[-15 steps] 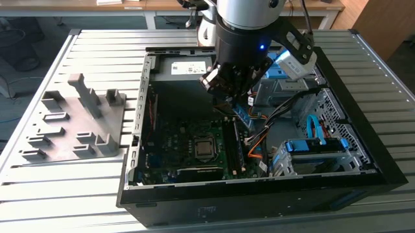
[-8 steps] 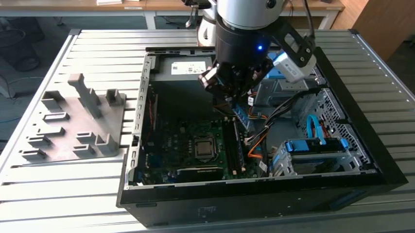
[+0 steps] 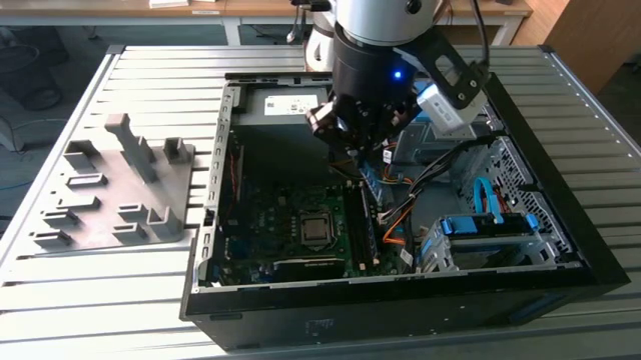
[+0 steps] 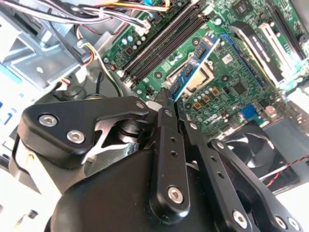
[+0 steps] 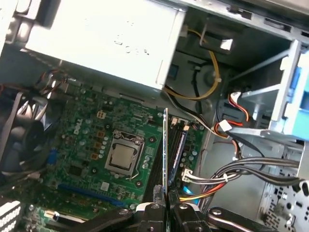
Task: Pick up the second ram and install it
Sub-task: 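Insert the second ram into the second slot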
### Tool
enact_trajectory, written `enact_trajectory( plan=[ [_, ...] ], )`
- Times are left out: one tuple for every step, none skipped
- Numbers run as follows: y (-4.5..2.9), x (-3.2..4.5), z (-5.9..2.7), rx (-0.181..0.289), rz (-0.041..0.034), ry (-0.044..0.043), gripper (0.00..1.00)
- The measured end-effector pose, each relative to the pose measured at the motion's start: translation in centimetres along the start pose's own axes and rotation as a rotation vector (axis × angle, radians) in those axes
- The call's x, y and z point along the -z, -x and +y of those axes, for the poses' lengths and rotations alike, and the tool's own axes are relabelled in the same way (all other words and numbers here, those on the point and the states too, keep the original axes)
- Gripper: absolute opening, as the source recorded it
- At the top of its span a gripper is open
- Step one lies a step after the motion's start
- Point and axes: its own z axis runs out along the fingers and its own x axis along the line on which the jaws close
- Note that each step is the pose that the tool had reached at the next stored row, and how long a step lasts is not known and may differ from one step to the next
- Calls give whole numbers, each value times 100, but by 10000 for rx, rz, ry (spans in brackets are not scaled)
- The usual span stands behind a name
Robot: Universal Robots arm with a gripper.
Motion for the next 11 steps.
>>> enact_trajectory(
  plan=[
    [0,0,0,-130,-4,-7,14],
    [0,-1,0,-264,-8,-14,14],
    [0,-1,0,-411,-12,-21,14],
    [0,-1,0,-548,-16,-28,14],
    [0,-1,0,-692,-20,-36,14],
    [0,-2,0,-841,-24,-43,14],
    [0,-3,0,-1001,-29,-50,14],
    [0,-4,0,-1161,-34,-58,14],
    [0,-4,0,-1333,-38,-66,14],
    [0,-5,0,-1496,-43,-74,14],
    [-1,-6,0,-1657,-47,-82,14]
  ],
)
